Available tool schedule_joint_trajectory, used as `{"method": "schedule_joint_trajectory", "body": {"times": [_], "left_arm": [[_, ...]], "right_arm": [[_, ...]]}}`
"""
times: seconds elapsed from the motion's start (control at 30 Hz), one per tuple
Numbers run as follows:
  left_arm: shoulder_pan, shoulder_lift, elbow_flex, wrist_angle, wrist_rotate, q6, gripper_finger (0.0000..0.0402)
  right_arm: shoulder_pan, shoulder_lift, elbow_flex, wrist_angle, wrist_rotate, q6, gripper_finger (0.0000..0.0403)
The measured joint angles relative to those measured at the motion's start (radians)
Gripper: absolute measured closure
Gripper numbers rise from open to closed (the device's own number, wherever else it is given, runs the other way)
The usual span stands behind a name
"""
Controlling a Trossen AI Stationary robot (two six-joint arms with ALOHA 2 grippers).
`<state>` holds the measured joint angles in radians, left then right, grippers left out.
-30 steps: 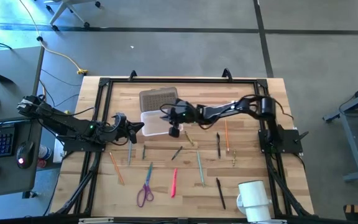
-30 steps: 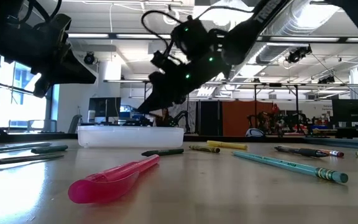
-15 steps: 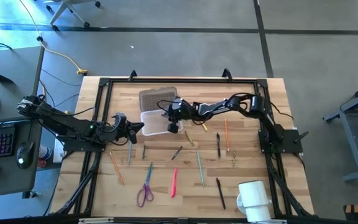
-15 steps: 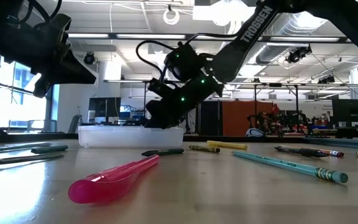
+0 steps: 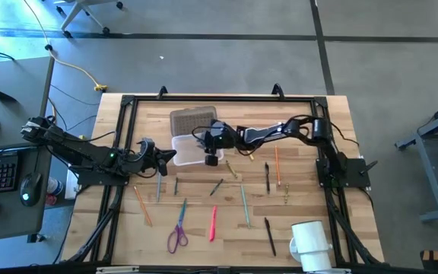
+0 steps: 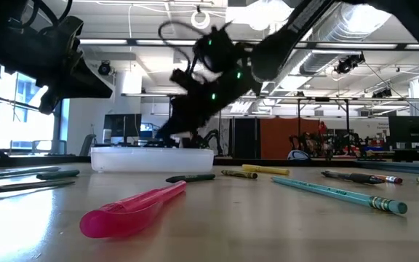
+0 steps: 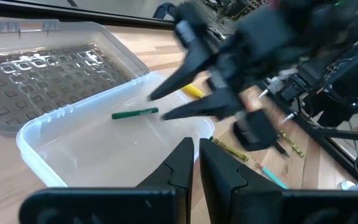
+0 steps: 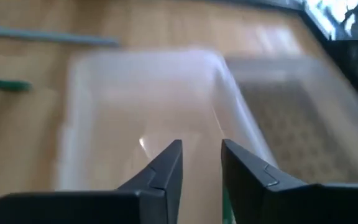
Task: Pick & place school supplies into a supply box
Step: Put the right dark green crayon into the transparent supply box
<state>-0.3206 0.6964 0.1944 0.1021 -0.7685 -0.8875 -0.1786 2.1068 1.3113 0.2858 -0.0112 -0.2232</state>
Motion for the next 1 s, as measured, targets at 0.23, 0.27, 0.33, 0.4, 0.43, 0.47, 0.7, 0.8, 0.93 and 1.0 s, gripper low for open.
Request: {"method": "schedule_joint_trajectory", "body": {"times": [0.23, 0.27, 0.33, 0.4, 0.43, 0.47, 0.7, 0.8, 0.93, 1.0], "left_arm": [[0.0, 0.0, 0.0, 0.0, 0.009, 0.0, 0.034], [0.0, 0.0, 0.0, -0.001, 0.01, 0.0, 0.034], [0.0, 0.0, 0.0, 0.001, 0.012, 0.0, 0.034], [0.0, 0.0, 0.0, 0.001, 0.013, 0.0, 0.034], [0.0, 0.0, 0.0, 0.001, 0.013, 0.0, 0.034], [0.0, 0.0, 0.0, 0.001, 0.013, 0.0, 0.034], [0.0, 0.0, 0.0, 0.003, 0.012, 0.0, 0.034], [0.0, 0.0, 0.0, 0.001, 0.015, 0.0, 0.034], [0.0, 0.0, 0.0, 0.004, 0.0, 0.0, 0.034], [0.0, 0.0, 0.0, 0.005, -0.005, 0.0, 0.034]], "right_arm": [[0.107, -0.173, 0.001, -0.231, -0.26, -0.177, 0.03], [0.123, -0.187, 0.001, -0.269, -0.323, -0.209, 0.0302], [0.148, -0.201, 0.001, -0.328, -0.414, -0.245, 0.0306], [0.167, -0.202, -0.002, -0.354, -0.434, -0.235, 0.0308], [0.173, -0.201, -0.011, -0.352, -0.434, -0.218, 0.0308], [0.178, -0.193, -0.024, -0.338, -0.435, -0.2, 0.0308], [0.199, -0.169, -0.161, -0.202, -0.383, -0.15, 0.0299], [0.2, -0.169, -0.203, -0.176, -0.385, -0.149, 0.0291], [0.201, -0.166, -0.255, -0.113, -0.374, -0.151, 0.028], [0.201, -0.162, -0.284, -0.071, -0.373, -0.151, 0.0277]]}}
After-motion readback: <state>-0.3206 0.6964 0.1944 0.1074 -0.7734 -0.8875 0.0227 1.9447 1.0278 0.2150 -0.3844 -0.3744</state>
